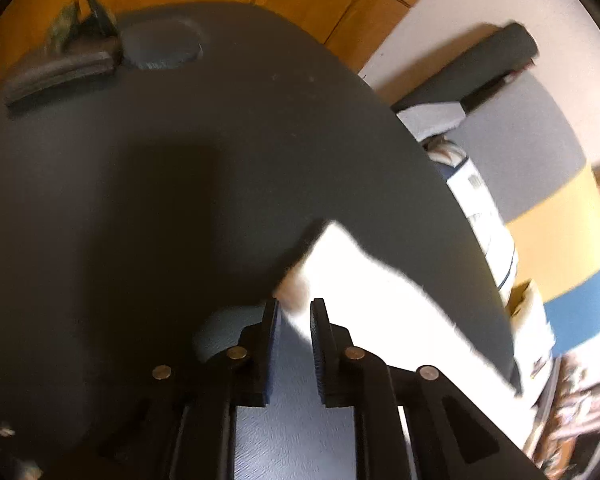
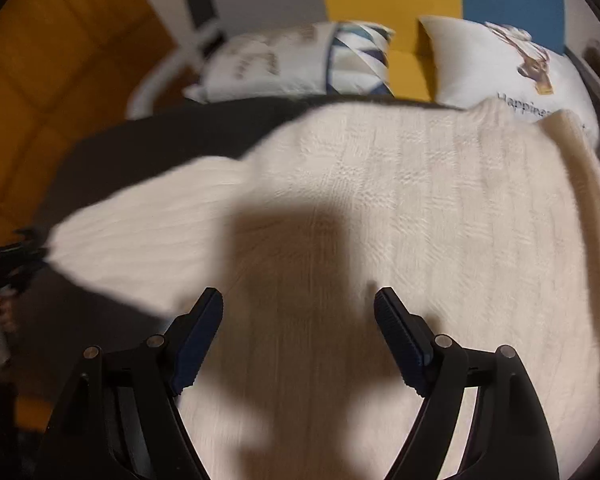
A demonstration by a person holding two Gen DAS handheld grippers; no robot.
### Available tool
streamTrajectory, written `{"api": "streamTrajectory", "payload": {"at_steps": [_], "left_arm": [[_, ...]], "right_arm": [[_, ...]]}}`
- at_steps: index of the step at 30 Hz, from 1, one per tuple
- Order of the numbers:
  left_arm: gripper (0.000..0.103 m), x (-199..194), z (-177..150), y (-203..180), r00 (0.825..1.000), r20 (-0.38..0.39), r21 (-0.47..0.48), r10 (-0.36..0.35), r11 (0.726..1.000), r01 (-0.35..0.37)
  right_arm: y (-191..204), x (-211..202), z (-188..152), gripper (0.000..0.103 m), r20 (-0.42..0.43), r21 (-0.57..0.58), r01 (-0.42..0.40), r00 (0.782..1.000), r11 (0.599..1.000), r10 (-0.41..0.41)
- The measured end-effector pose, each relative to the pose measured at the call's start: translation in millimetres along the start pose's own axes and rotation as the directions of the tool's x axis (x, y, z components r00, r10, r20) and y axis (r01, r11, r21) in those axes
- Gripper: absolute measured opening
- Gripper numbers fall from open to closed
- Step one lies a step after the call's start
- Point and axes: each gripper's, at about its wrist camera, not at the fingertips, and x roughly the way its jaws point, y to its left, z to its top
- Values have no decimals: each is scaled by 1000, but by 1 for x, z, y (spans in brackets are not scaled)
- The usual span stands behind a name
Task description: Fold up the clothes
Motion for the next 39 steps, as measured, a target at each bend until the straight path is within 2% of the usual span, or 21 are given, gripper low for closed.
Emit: {"api": "streamTrajectory", "payload": {"at_steps": [2, 3, 5, 6, 8, 9, 11, 12, 14, 15, 18, 22, 25, 28, 29, 30, 31, 32, 33, 36, 39], "left_arm": [[15, -23, -29, -9, 994, -19, 110, -106, 988, 107], [16, -35, -45, -15, 987, -34, 171, -160, 972, 163], [17, -55, -95, -35, 951, -141, 317, -277, 897, 308], [17, -62, -119, -44, 932, -197, 365, -303, 860, 356], [17, -72, -179, -63, 876, -338, 442, -344, 764, 471], [17, -73, -206, -70, 846, -403, 445, -349, 733, 515], [18, -71, -257, -83, 785, -516, 429, -343, 690, 583], [19, -69, -282, -88, 763, -556, 425, -330, 676, 602], [20, -63, -311, -93, 738, -596, 402, -316, 679, 615], [22, -60, -321, -95, 732, -607, 390, -310, 686, 614], [24, -58, -346, -97, 736, -612, 380, -290, 708, 595], [26, -51, -351, -104, 744, -597, 360, -301, 728, 584], [28, -55, -367, -104, 739, -606, 349, -295, 736, 580], [30, -53, -384, -116, 752, -592, 374, -288, 729, 573], [28, -54, -388, -122, 766, -581, 400, -276, 723, 563], [13, -56, -391, -125, 790, -559, 442, -252, 715, 541], [6, -58, -395, -129, 812, -536, 483, -229, 706, 518], [6, -60, -396, -131, 826, -521, 508, -215, 700, 503], [5, -60, -394, -130, 832, -515, 515, -206, 701, 493], [5, -62, -371, -118, 856, -486, 510, -176, 738, 442], [8, -63, -363, -110, 860, -486, 505, -158, 752, 423]], "right_arm": [[-12, -32, -23, 82, 6, -51, -20, 1000, 999, 21], [-18, -46, -37, 82, 2, -64, -30, 1000, 998, 30], [-35, -70, -72, 82, -24, -56, -46, 999, 997, 44], [-44, -81, -90, 82, -37, -52, -54, 998, 997, 52], [-57, -98, -121, 82, -55, -25, -49, 997, 998, 48], [-65, -105, -136, 82, -61, -4, -39, 997, 999, 39], [-83, -118, -165, 82, -65, 45, 2, 998, 999, 1], [-94, -124, -178, 82, -66, 71, 24, 998, 997, -20], [-116, -134, -197, 82, -66, 128, 69, 996, 989, -61], [-126, -138, -206, 82, -65, 153, 92, 994, 984, -83], [-149, -150, -226, 82, -49, 193, 143, 989, 971, -137], [-169, -159, -243, 82, -37, 233, 178, 984, 956, -174], [-177, -160, -253, 82, -37, 257, 180, 984, 949, -177], [-177, -164, -263, 82, -14, 264, 164, 986, 950, -166], [-177, -165, -266, 82, -12, 266, 163, 986, 950, -166], [-175, -165, -268, 83, -10, 271, 163, 986, 949, -166], [-172, -163, -269, 84, -11, 274, 165, 986, 948, -168], [-168, -161, -270, 84, -16, 273, 171, 985, 947, -173], [-164, -160, -272, 84, -23, 270, 179, 984, 946, -179], [-144, -157, -280, 88, -54, 224, 187, 982, 956, -179], [-125, -154, -286, 94, -65, 173, 172, 985, 970, -162]]}}
